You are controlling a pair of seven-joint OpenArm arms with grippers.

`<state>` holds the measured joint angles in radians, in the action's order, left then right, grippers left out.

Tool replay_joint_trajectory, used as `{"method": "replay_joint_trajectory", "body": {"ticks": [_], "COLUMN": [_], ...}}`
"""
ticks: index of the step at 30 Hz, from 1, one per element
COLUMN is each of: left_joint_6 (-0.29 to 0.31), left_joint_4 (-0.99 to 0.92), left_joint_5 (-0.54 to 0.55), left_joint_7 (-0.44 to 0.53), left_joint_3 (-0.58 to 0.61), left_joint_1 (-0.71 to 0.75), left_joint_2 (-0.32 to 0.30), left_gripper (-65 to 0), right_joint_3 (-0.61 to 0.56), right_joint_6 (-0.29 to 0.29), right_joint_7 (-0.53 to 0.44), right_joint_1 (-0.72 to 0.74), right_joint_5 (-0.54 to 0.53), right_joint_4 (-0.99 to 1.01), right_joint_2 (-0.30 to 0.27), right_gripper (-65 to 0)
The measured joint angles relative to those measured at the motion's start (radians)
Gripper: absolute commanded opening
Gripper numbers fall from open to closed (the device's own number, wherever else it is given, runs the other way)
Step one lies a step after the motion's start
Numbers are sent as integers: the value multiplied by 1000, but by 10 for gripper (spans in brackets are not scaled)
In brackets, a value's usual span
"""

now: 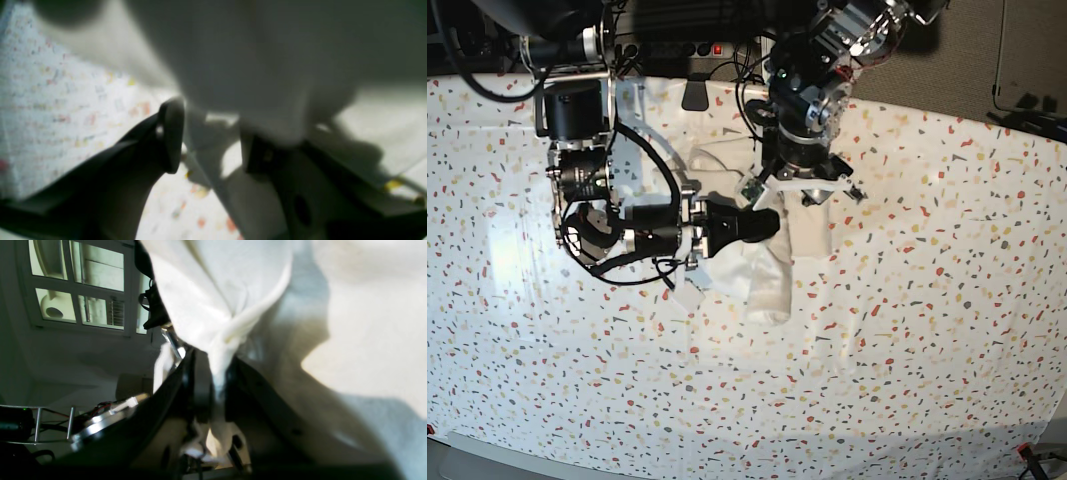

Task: Fold the T-shirt properly
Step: 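Fold the held end over onto the stack toward the left gripper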

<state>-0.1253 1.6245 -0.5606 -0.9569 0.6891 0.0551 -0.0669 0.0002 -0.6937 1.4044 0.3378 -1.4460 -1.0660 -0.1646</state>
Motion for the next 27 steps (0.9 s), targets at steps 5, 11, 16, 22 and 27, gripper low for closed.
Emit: {"method": "replay_joint_trajectory", "body": {"ticks": [5,11,16,22,27], "left_joint_6": [-67,-66,-143,-192,-192], "left_joint_4": [132,231,235,235,235], "left_joint_5": [-104,-113,-348,-355,-303], "left_joint_7": [-73,-98,-149,-148,-150], "left_joint_3": [-2,0,-35,-164,-183], "left_joint_1": [0,5,5,3,3], "left_joint_2": [-5,-4,-2,-2,-2], "left_gripper": [-381,-381,-381,-381,-381], "right_joint_3": [1,1,1,1,-10], "right_joint_6": [0,0,0,0,0], "right_joint_7": [0,0,0,0,-1], "right_joint_1": [0,0,0,0,0], "right_joint_5": [3,0,0,2,22], "right_joint_4": [-1,-1,-1,-1,-1], "right_joint_2": [-2,-2,-1,18,48], "right_gripper": [-650,-650,-650,-570,-375]}}
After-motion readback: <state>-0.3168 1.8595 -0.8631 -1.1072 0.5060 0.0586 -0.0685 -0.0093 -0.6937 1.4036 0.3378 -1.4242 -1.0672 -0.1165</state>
